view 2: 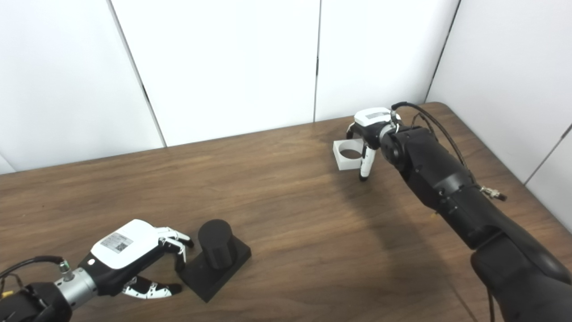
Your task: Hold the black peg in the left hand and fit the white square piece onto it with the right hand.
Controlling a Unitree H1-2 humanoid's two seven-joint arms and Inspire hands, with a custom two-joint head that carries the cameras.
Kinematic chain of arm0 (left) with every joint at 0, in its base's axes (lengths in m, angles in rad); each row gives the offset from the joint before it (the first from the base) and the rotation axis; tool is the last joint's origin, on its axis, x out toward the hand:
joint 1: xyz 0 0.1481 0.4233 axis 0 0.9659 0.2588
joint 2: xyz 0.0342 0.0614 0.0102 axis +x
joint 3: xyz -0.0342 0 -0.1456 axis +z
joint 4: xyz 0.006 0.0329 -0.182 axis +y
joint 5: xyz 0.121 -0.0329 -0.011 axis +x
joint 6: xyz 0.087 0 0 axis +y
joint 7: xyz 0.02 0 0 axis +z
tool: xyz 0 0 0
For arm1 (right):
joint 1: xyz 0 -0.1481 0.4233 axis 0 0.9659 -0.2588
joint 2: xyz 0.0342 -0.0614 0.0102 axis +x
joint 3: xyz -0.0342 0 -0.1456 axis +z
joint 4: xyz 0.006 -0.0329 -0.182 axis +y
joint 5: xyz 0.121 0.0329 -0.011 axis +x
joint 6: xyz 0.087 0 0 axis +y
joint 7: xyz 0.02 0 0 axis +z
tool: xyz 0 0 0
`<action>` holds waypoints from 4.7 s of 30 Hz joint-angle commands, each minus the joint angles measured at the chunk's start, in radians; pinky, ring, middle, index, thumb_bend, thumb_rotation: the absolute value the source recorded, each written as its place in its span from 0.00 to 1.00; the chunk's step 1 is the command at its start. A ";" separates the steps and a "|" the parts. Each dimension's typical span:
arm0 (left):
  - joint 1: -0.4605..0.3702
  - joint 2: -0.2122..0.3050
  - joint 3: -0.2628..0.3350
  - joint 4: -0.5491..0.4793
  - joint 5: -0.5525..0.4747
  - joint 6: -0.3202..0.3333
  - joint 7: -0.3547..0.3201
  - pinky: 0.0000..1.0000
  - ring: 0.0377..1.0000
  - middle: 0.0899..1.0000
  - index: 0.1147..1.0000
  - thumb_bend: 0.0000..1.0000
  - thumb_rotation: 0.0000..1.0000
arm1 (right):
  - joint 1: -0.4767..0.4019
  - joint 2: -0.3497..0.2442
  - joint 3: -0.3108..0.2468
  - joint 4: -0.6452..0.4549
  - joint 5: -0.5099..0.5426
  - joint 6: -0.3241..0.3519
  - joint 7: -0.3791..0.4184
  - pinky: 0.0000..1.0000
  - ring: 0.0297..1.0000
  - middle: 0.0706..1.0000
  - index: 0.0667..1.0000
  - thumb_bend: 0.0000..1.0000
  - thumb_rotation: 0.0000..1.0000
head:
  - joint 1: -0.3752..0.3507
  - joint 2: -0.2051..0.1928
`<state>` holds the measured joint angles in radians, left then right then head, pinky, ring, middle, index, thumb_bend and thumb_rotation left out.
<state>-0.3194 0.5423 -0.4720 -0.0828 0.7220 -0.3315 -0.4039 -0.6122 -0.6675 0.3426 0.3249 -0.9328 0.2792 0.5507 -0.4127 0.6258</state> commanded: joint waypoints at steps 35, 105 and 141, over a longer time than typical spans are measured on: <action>0.023 -0.031 0.001 0.005 0.028 0.028 -0.031 0.63 0.76 0.77 0.42 0.52 0.06 | 0.010 -0.025 -0.030 -0.041 0.059 -0.031 -0.102 0.69 0.79 0.74 0.44 0.52 0.13 | 0.018 0.019; 0.004 -0.111 -0.015 0.016 0.065 0.080 -0.028 0.68 0.82 0.80 0.41 0.52 0.07 | 0.086 0.137 -0.043 -0.762 0.336 -0.121 0.165 0.67 0.77 0.74 0.44 0.52 0.13 | 0.303 0.127; 0.007 -0.109 -0.017 0.001 0.068 0.087 -0.033 0.68 0.81 0.80 0.41 0.52 0.07 | 0.094 0.227 -0.004 -0.671 0.311 -0.132 0.132 0.65 0.77 0.75 0.44 0.52 0.13 | 0.311 0.136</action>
<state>-0.3143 0.4309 -0.4671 -0.0803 0.7801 -0.2434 -0.4009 -0.4892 -0.4441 0.3475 -0.3386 -0.6205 0.1717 0.7156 -0.1012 0.7609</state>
